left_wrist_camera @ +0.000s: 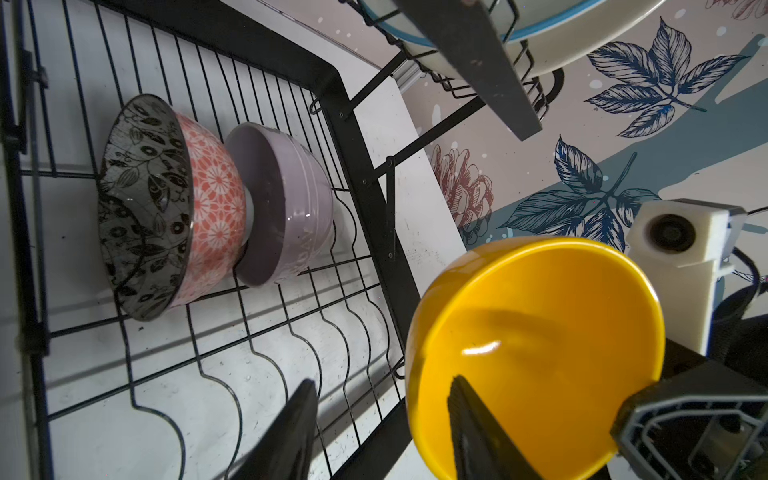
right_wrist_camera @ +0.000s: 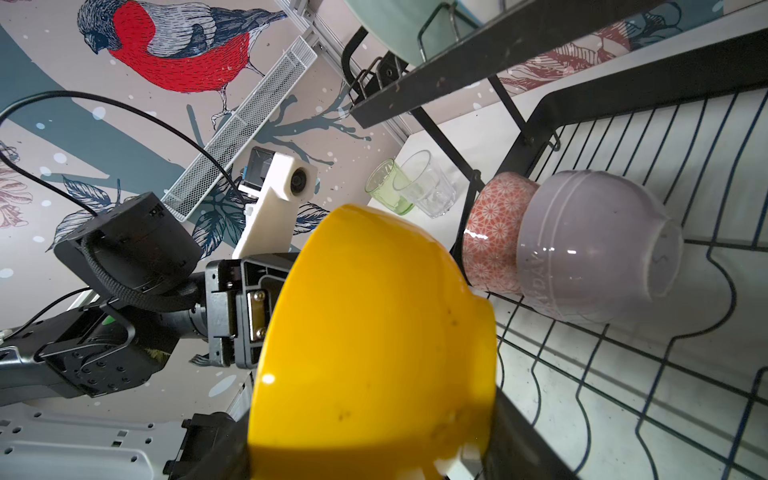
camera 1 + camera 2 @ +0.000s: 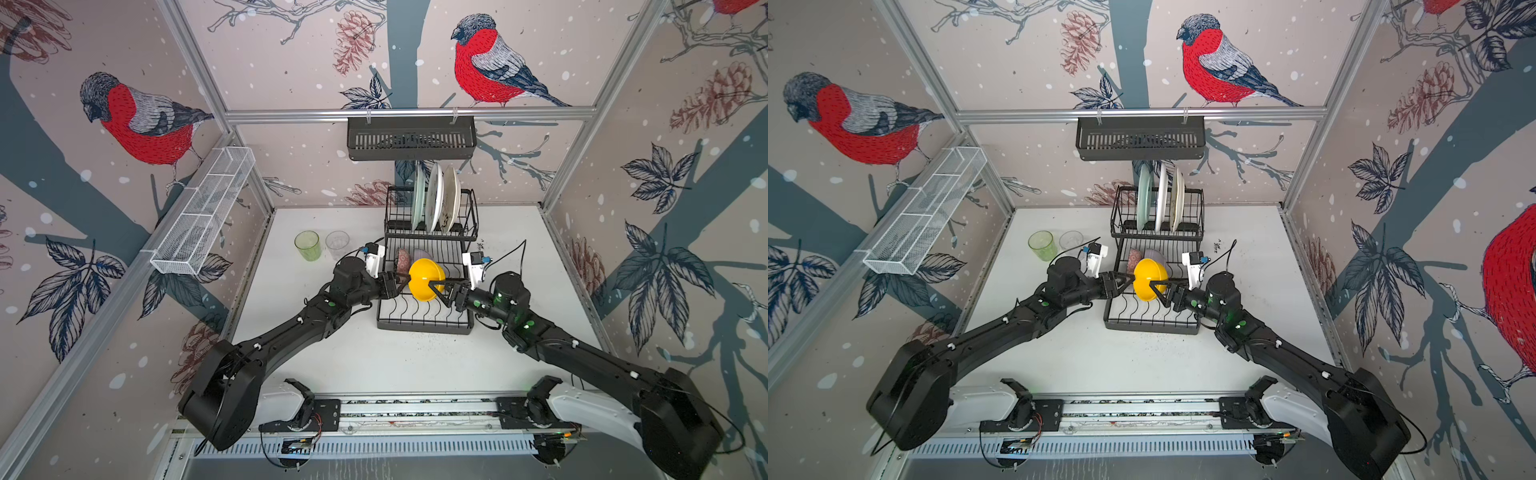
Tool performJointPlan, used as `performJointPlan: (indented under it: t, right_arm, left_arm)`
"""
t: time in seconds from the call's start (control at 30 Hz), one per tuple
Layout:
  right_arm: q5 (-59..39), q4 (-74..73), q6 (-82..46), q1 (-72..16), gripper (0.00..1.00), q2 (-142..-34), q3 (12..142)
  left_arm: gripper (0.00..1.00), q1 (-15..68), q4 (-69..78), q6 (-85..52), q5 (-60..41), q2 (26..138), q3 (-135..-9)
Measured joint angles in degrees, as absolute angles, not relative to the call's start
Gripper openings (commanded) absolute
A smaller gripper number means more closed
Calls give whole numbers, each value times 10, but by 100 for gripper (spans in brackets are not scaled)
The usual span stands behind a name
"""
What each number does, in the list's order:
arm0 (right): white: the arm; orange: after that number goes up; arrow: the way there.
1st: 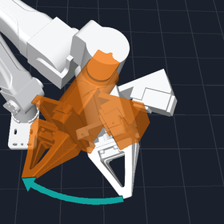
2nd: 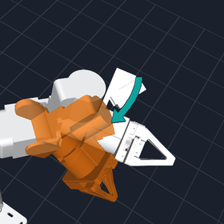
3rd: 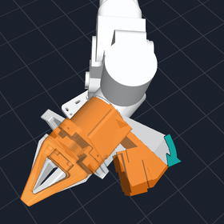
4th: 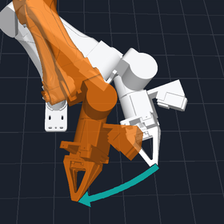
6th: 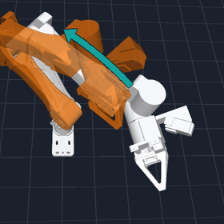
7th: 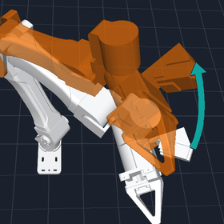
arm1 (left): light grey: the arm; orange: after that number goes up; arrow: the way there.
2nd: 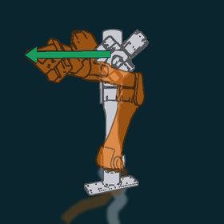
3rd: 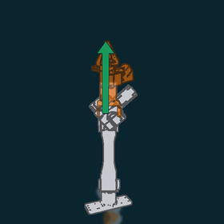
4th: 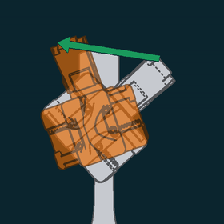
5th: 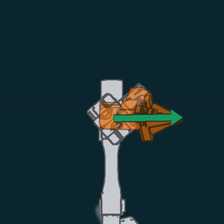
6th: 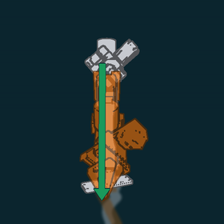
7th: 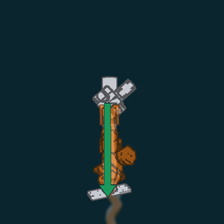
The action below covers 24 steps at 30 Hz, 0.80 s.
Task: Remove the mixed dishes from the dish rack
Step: 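Close the left gripper on the rim of the yellow bowl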
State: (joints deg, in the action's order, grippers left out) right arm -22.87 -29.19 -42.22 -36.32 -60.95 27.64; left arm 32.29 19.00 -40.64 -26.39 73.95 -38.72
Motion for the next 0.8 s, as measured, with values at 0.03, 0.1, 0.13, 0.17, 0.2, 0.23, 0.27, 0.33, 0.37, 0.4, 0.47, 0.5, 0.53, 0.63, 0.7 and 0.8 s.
performJointPlan:
  t: [0.03, 0.1, 0.13, 0.17, 0.2, 0.23, 0.27, 0.33, 0.37, 0.4, 0.47, 0.5, 0.53, 0.63, 0.7, 0.8]
  right_arm:
    - [-231, -293, -422, -363, 64, -611, 278]
    - [-234, -296, -422, -363, 64, -612, 280]
    - [-236, -296, -422, -363, 64, -612, 281]
    - [-236, -298, -422, -364, 65, -612, 281]
    - [-237, -300, -422, -364, 64, -612, 281]
    - [-237, -300, -422, -365, 64, -611, 281]
    - [-237, -300, -422, -366, 64, -611, 281]
    - [-238, -300, -422, -366, 65, -609, 281]
    - [-238, -300, -422, -367, 65, -608, 281]
    - [-239, -300, -422, -368, 65, -607, 280]
    - [-239, -300, -422, -370, 65, -606, 279]
    - [-239, -300, -422, -371, 65, -606, 279]
    - [-239, -300, -422, -371, 65, -606, 278]
    - [-239, -299, -422, -374, 65, -606, 278]
    - [-239, -299, -420, -376, 65, -608, 278]
    - [-239, -296, -418, -378, 65, -611, 279]
  left_arm:
    - [51, 324, 190, -407, -267, 743, -388]
    - [48, 326, 192, -408, -269, 751, -390]
    - [46, 328, 194, -413, -269, 754, -390]
    - [45, 330, 196, -415, -269, 755, -390]
    - [45, 332, 202, -415, -269, 757, -390]
    - [45, 333, 207, -415, -270, 759, -391]
    - [45, 334, 210, -416, -270, 760, -391]
    - [44, 335, 216, -416, -270, 764, -391]
    - [44, 336, 218, -418, -270, 764, -391]
    - [43, 336, 221, -418, -270, 766, -391]
    - [38, 338, 224, -420, -271, 769, -391]
    - [33, 340, 226, -420, -272, 771, -392]
    - [31, 342, 230, -421, -272, 773, -393]
    - [23, 345, 241, -422, -278, 777, -394]
    - [20, 345, 246, -422, -283, 780, -394]
    - [14, 347, 251, -430, -284, 782, -396]
